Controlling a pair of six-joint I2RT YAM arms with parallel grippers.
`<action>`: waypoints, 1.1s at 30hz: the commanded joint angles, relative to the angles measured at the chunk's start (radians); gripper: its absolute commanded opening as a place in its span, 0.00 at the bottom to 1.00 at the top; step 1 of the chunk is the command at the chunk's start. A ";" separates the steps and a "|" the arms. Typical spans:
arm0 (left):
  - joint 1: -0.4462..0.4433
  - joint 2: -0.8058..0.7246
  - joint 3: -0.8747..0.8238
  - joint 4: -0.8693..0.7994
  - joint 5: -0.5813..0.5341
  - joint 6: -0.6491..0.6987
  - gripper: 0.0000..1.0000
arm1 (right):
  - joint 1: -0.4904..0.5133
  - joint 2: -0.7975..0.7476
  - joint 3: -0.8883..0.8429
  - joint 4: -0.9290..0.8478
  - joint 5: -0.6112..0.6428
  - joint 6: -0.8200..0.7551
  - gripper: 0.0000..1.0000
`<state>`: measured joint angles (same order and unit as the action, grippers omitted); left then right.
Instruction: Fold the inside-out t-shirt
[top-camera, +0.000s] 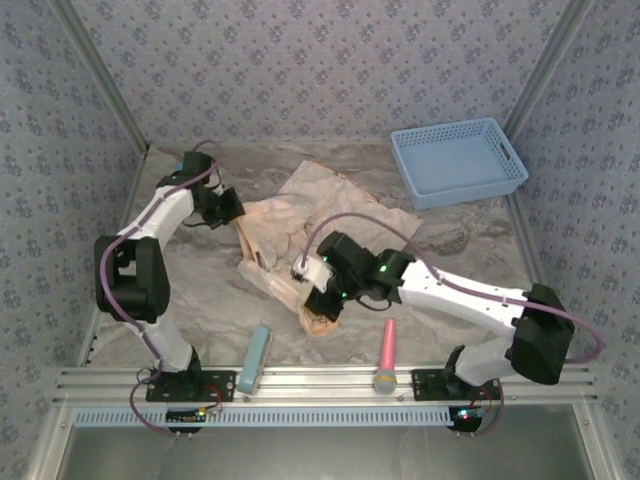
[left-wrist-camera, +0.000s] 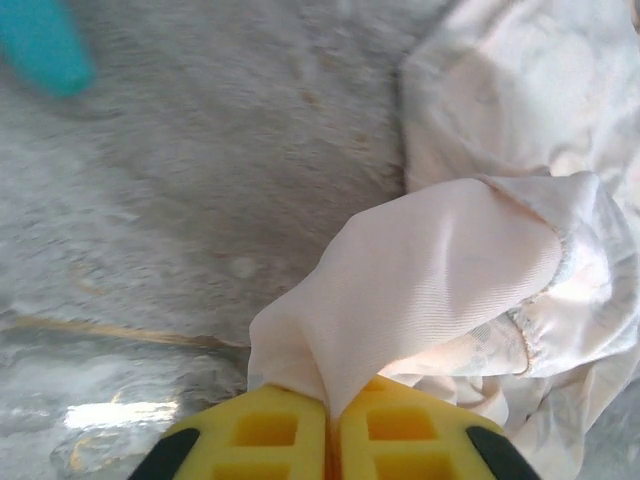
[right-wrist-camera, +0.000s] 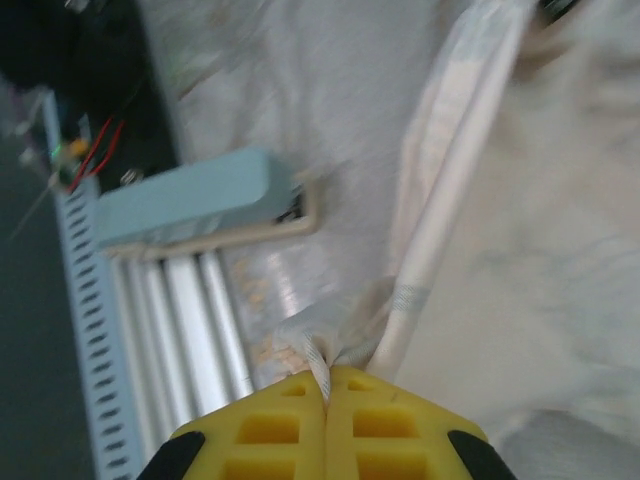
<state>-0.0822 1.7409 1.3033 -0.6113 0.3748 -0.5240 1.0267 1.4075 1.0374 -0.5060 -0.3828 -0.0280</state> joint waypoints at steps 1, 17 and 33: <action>0.031 0.017 -0.115 0.048 0.015 -0.072 0.23 | 0.018 0.053 -0.060 -0.042 -0.112 0.033 0.20; -0.074 -0.175 -0.303 0.003 -0.108 -0.010 0.52 | -0.414 0.323 0.264 0.152 0.053 0.273 0.59; -0.109 -0.171 -0.380 0.030 -0.112 -0.017 0.16 | -0.441 0.734 0.700 0.302 0.119 0.070 0.00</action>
<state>-0.1921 1.5822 0.9371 -0.5533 0.2859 -0.5571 0.5858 2.1750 1.6379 -0.2630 -0.2756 0.1249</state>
